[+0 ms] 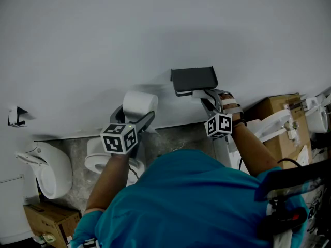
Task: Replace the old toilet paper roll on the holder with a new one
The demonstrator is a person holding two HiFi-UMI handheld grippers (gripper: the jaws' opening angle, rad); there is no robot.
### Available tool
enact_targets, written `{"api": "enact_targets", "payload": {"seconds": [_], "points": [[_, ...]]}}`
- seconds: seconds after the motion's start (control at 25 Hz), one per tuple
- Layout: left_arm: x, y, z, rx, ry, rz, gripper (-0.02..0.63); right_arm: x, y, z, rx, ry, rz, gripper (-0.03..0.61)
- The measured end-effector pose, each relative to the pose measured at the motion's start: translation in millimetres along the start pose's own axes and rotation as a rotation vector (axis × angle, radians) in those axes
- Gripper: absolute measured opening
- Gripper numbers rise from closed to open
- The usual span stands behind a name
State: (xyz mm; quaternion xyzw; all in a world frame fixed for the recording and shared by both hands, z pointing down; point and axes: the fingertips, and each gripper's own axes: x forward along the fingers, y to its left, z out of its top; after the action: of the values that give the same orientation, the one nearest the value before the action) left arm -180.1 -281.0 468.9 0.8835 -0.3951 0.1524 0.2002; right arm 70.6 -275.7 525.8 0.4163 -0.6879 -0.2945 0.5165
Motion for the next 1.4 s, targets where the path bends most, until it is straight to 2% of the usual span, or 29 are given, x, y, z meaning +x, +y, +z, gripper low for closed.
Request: {"api": "enact_targets", "payload": {"seconds": [0.44, 1.12, 1.28, 1.4], "points": [[-2, -1, 2, 0.003, -0.009, 0.007, 0.518, 2, 5, 20, -0.054, -0.035, -0.009, 0.172], [-6, 0, 8, 0.007, -0.02, 0.013, 0.518, 9, 11, 48, -0.058, -0.069, -0.002, 0.172], [-16, 15, 7, 0.004, -0.023, 0.012, 0.518, 12, 12, 62, -0.031, -0.071, 0.004, 0.196], [-18, 15, 8, 0.006, -0.03, 0.014, 0.518, 5, 15, 62, 0.002, -0.089, 0.024, 0.245]]}}
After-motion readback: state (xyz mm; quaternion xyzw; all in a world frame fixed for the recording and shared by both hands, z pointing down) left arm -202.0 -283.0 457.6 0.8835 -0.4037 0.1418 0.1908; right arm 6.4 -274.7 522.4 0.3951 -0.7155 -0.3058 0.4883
